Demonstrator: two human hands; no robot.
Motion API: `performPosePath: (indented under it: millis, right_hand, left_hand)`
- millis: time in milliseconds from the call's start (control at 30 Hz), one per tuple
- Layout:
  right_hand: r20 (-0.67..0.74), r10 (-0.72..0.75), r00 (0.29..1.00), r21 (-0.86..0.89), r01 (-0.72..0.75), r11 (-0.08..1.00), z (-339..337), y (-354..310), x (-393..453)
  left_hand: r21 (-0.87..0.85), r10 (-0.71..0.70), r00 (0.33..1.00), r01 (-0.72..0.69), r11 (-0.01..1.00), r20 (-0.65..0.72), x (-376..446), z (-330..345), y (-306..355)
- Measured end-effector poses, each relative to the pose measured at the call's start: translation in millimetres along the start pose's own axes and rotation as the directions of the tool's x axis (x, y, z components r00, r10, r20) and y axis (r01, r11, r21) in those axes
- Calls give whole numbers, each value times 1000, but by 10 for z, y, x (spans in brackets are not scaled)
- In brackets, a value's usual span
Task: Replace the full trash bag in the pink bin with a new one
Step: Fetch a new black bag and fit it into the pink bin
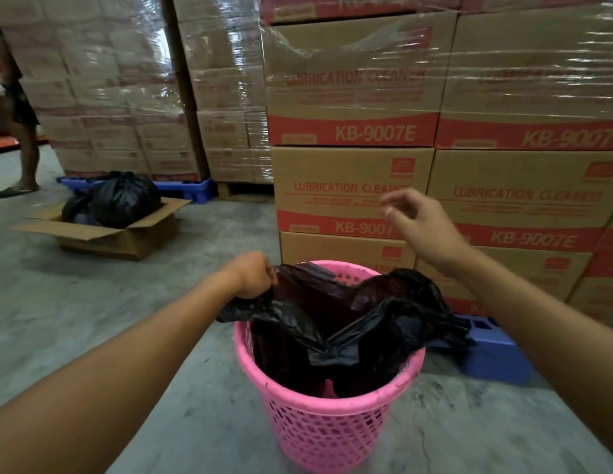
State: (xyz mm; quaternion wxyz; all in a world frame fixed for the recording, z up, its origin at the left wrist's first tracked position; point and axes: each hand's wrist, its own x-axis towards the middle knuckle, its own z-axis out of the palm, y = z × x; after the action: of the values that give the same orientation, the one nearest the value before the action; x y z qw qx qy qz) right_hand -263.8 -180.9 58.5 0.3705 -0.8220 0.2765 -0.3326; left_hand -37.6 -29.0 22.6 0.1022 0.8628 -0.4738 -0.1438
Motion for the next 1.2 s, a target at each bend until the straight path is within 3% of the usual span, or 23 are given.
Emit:
performPosePath:
  millis: [33, 67, 100, 167, 233, 367, 500, 600, 667, 767, 867, 967, 1100, 1200]
  right_hand:
    - [-109, -105, 989, -22, 103, 994, 137, -51, -18]
    - [-71, -158, 985, -114, 149, 982, 275, -47, -30]
    - [70, -152, 986, -237, 164, 958, 397, -5, -47]
    - [321, 50, 946, -529, 135, 838, 558, 126, -87]
    - [329, 209, 921, -716, 99, 691, 567, 262, -136]
    - [316, 219, 923, -829, 156, 538, 531, 521, -157]
    - [244, 91, 965, -882, 182, 434, 590, 639, -154]
    - [220, -7, 976, -924, 210, 319, 666, 593, -153]
    - [188, 108, 976, -915, 134, 381, 701, 577, -118]
    - [95, 285, 954, -834, -80, 546, 699, 591, 21]
    - [43, 384, 922, -704, -245, 667, 668, 636, 189]
    - [76, 359, 930, -683, -214, 699, 694, 705, 302]
    - [161, 281, 946, -701, -90, 708, 757, 845, 404]
    - [263, 335, 905, -711, -53, 701, 770, 960, 487]
  left_hand:
    - [29, 33, 999, -32, 999, -36, 29, 18, 28]
    - [60, 67, 995, -63, 996, -69, 53, 35, 50]
    - [96, 98, 991, -89, 991, -94, 69, 56, 57]
    - [224, 154, 978, -119, 967, -144, 72, 88, 60]
    - [402, 193, 969, -116, 908, -156, 78, 114, 24]
    - [615, 90, 995, -99, 783, 45, 108, 189, -111]
    - [622, -43, 997, -4, 783, 61, 160, 247, -135]
    - [425, -40, 998, 19, 905, 40, 255, 213, -91]
    - [233, -15, 996, -6, 973, 90, 315, 176, -58]
    - [95, 46, 988, -61, 994, 150, 386, 107, -24]
    - [-33, 77, 994, -75, 997, 75, 509, 91, -78]
    - [-130, 77, 996, -81, 988, -42, 700, 147, -269]
    - [-267, 38, 999, -44, 963, -27, 833, 206, -380]
    - [-388, 44, 999, -39, 921, 4, 965, 229, -398]
